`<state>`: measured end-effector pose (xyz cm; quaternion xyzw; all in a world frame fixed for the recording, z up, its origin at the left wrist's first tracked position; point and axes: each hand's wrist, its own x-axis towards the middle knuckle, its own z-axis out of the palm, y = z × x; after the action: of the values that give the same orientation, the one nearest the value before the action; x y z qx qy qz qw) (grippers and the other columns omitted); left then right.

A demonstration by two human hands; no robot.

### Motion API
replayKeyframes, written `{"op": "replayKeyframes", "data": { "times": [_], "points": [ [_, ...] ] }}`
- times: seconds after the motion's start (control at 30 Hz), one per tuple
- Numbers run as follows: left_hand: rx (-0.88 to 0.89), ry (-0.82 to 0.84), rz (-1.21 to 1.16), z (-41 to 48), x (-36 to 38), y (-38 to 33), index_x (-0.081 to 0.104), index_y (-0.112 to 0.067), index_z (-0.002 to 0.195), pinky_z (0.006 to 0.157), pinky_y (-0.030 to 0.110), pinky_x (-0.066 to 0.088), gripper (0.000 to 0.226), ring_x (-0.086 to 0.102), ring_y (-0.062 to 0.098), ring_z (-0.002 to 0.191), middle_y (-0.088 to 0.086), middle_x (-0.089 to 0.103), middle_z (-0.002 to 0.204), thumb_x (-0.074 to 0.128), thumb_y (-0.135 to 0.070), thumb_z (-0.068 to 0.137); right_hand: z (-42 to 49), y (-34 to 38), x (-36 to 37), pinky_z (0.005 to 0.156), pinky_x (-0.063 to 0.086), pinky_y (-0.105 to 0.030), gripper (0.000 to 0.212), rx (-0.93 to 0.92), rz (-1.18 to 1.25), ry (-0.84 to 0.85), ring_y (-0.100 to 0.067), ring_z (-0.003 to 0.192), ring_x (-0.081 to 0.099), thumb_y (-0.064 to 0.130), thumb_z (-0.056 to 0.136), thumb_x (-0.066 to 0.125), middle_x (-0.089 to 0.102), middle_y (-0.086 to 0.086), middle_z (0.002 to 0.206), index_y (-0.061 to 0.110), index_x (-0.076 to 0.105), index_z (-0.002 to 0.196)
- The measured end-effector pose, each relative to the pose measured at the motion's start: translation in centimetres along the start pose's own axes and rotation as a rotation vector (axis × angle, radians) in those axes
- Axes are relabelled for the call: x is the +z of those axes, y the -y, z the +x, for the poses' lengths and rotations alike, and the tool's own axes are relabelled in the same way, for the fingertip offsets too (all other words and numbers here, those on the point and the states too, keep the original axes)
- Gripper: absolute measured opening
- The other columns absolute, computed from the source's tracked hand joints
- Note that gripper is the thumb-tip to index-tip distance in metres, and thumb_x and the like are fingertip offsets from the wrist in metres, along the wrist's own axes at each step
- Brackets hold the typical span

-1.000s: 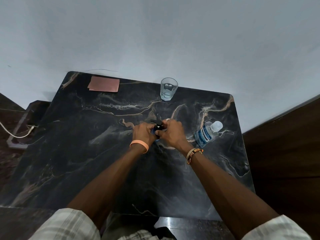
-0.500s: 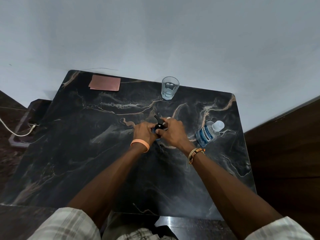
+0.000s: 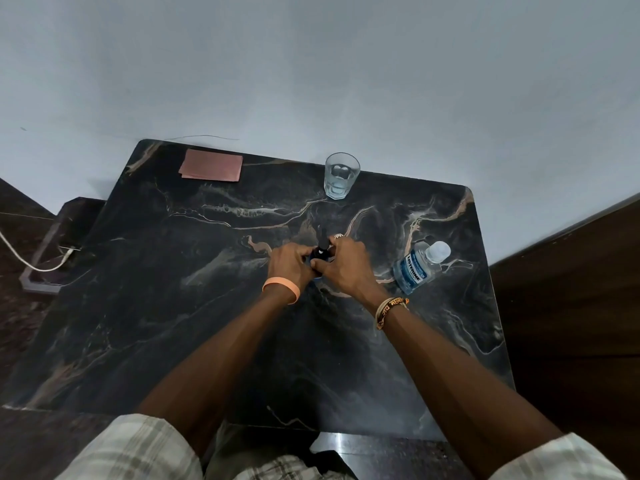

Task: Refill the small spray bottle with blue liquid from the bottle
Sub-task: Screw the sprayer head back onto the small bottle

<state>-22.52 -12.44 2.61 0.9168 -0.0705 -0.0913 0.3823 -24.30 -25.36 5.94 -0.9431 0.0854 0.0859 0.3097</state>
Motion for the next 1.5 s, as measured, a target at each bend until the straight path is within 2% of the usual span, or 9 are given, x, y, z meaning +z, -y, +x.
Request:
{"op": "replayKeyframes", "data": {
  "times": [0.17, 0.33, 0.43, 0.6, 0.77, 1.03, 1.2, 1.4, 1.5],
  "points": [
    [-0.004, 0.014, -0.002, 0.0, -0.1, 0.0, 0.078, -0.023, 0.091, 0.062, 0.025, 0.046, 0.019, 0.061, 0.015, 0.063, 0.002, 0.073, 0.072, 0.078, -0.021, 0.072, 0.3, -0.2, -0.3, 0.057, 0.040, -0.019, 0.019, 0.007, -0.001, 0.018, -0.010, 0.074, 0.058, 0.028, 0.079, 0.080, 0.062, 0.006, 0.077, 0.018, 0.065, 0.082],
    [0.004, 0.012, 0.022, 0.1, 0.0, -0.1, 0.078, -0.023, 0.093, 0.063, 0.027, 0.047, 0.021, 0.064, 0.017, 0.067, 0.003, 0.074, 0.075, 0.079, -0.022, 0.072, 0.3, -0.1, -0.5, 0.066, 0.051, -0.028, 0.022, 0.007, -0.019, 0.042, -0.015, 0.080, 0.063, 0.028, 0.079, 0.080, 0.065, 0.002, 0.085, 0.016, 0.064, 0.088],
    [0.000, 0.017, 0.006, 0.0, 0.0, -0.1, 0.078, -0.020, 0.091, 0.064, 0.031, 0.052, 0.022, 0.066, 0.020, 0.067, 0.004, 0.073, 0.072, 0.080, -0.022, 0.069, 0.6, -0.2, -0.6, 0.062, 0.048, -0.023, 0.019, 0.028, 0.008, 0.038, -0.015, 0.080, 0.065, 0.027, 0.079, 0.081, 0.066, 0.003, 0.081, 0.015, 0.069, 0.087],
    [0.002, 0.013, 0.022, 0.1, 0.0, 0.0, 0.077, -0.026, 0.093, 0.060, 0.024, 0.041, 0.024, 0.064, 0.016, 0.067, 0.002, 0.074, 0.077, 0.080, -0.023, 0.070, 0.0, -0.3, -0.1, 0.076, 0.055, -0.030, 0.025, 0.039, 0.073, 0.012, -0.014, 0.085, 0.067, 0.028, 0.079, 0.081, 0.073, 0.000, 0.091, 0.013, 0.072, 0.098],
    [-0.007, -0.009, -0.026, 0.0, 0.0, 0.1, 0.077, -0.026, 0.086, 0.052, 0.017, 0.036, 0.021, 0.059, 0.010, 0.058, -0.001, 0.072, 0.069, 0.082, -0.023, 0.066, 0.0, -0.4, -0.3, 0.071, 0.058, -0.031, 0.025, 0.095, 0.130, -0.013, -0.013, 0.079, 0.068, 0.031, 0.075, 0.085, 0.074, -0.001, 0.084, 0.013, 0.075, 0.089],
    [0.006, 0.000, 0.005, 0.2, 0.0, 0.1, 0.077, -0.023, 0.087, 0.059, 0.023, 0.046, 0.020, 0.061, 0.011, 0.061, 0.000, 0.074, 0.073, 0.081, -0.027, 0.067, -0.5, -0.8, 0.1, 0.070, 0.059, -0.025, 0.025, 0.142, 0.306, -0.010, -0.008, 0.080, 0.070, 0.023, 0.074, 0.086, 0.073, 0.007, 0.083, 0.018, 0.076, 0.097],
    [-0.004, 0.000, -0.011, 0.2, 0.0, 0.2, 0.076, -0.024, 0.082, 0.050, 0.011, 0.028, 0.015, 0.055, 0.007, 0.056, -0.002, 0.071, 0.068, 0.081, -0.025, 0.068, -0.5, -0.6, 0.1, 0.073, 0.059, -0.038, 0.013, 0.118, 0.251, -0.009, -0.010, 0.080, 0.070, 0.028, 0.076, 0.084, 0.074, 0.005, 0.083, 0.025, 0.072, 0.081],
    [0.001, 0.012, -0.033, 0.2, -0.1, 0.2, 0.077, -0.023, 0.088, 0.061, 0.023, 0.043, 0.020, 0.059, 0.011, 0.062, 0.000, 0.073, 0.074, 0.082, -0.024, 0.068, -0.5, -0.6, 0.1, 0.074, 0.061, -0.037, 0.024, 0.159, 0.347, -0.011, -0.004, 0.073, 0.068, 0.026, 0.072, 0.087, 0.068, 0.015, 0.073, 0.035, 0.067, 0.080],
    [0.009, 0.018, -0.040, 0.2, -0.1, 0.0, 0.077, -0.022, 0.090, 0.064, 0.024, 0.046, 0.020, 0.064, 0.014, 0.067, 0.001, 0.074, 0.076, 0.081, -0.023, 0.070, -0.5, -0.9, 0.1, 0.076, 0.061, -0.039, 0.022, 0.142, 0.360, -0.004, -0.005, 0.075, 0.068, 0.024, 0.074, 0.085, 0.069, 0.015, 0.075, 0.031, 0.072, 0.091]
  ]
}}
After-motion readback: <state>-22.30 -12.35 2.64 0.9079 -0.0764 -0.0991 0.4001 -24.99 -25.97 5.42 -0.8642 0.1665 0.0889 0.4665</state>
